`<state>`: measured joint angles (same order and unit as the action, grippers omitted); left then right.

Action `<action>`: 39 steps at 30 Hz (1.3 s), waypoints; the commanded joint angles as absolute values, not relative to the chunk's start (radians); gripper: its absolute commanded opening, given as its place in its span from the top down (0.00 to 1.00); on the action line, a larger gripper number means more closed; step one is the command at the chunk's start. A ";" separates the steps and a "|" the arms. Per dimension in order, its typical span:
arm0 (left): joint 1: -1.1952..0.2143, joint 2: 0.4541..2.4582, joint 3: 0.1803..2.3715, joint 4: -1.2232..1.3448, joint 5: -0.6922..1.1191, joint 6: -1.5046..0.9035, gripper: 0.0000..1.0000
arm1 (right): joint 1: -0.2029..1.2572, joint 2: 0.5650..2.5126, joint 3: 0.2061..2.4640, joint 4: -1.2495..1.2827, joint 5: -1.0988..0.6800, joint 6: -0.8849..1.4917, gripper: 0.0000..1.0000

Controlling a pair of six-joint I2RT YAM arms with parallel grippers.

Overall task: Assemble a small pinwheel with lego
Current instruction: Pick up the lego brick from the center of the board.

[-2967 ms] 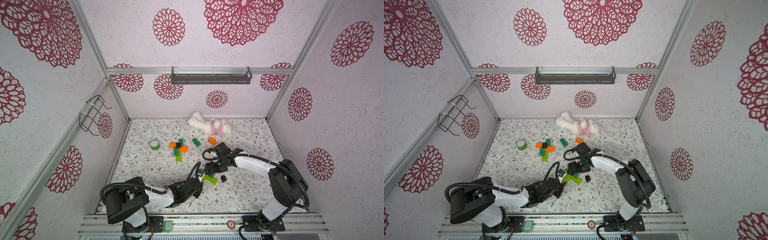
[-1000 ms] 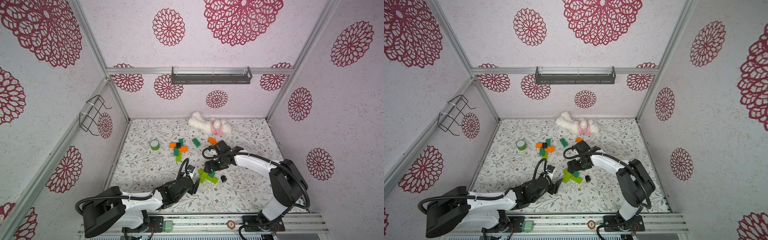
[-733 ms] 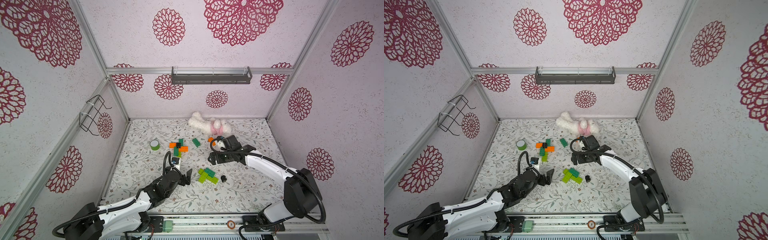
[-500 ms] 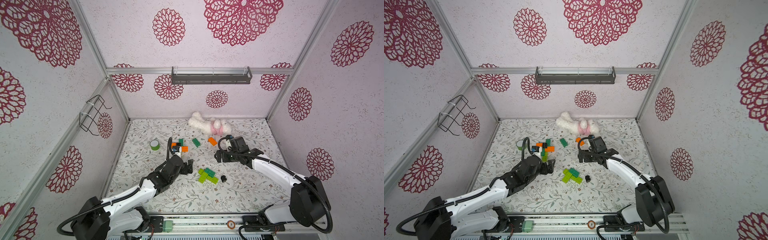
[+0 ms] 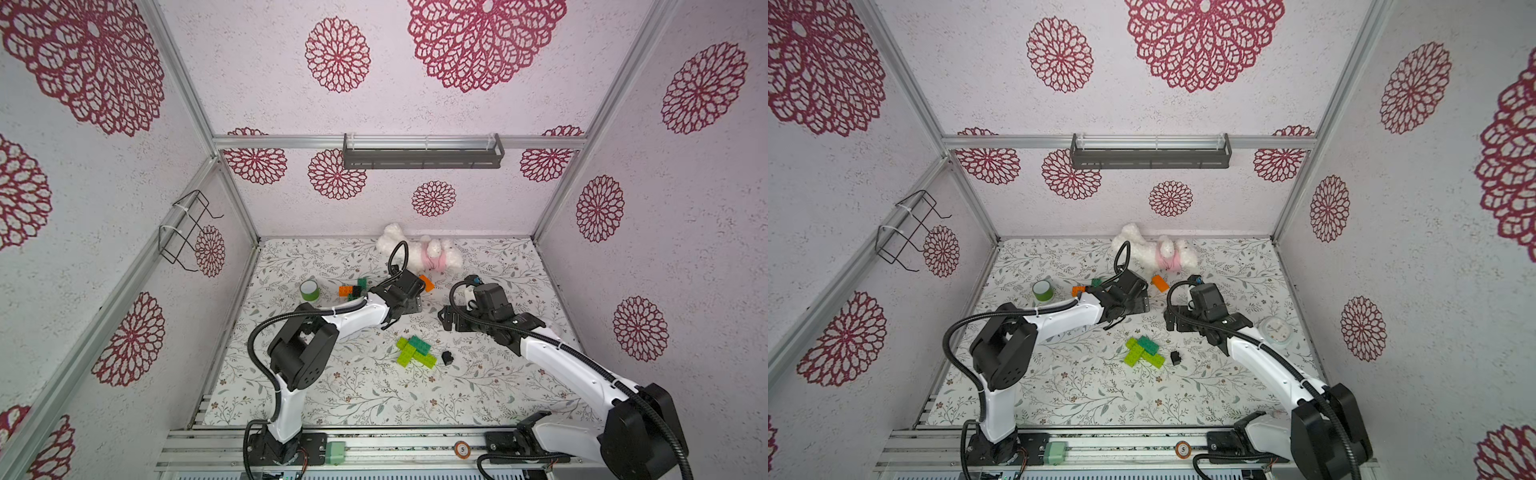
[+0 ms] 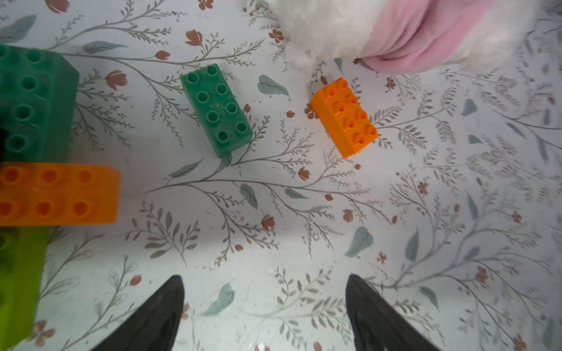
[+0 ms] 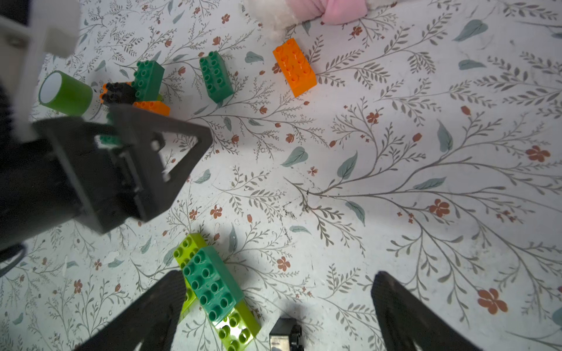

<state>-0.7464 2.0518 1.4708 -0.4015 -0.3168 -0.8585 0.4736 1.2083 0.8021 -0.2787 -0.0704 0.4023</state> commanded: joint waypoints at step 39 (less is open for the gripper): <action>-0.663 2.494 1.978 -0.684 -0.500 -0.943 0.52 | 0.472 1.171 0.670 -0.219 -0.305 0.408 0.02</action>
<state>-0.6674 2.4504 1.9648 -0.6518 -0.4881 -0.9108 0.4736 1.1706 0.6605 -0.2352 -0.2874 0.4110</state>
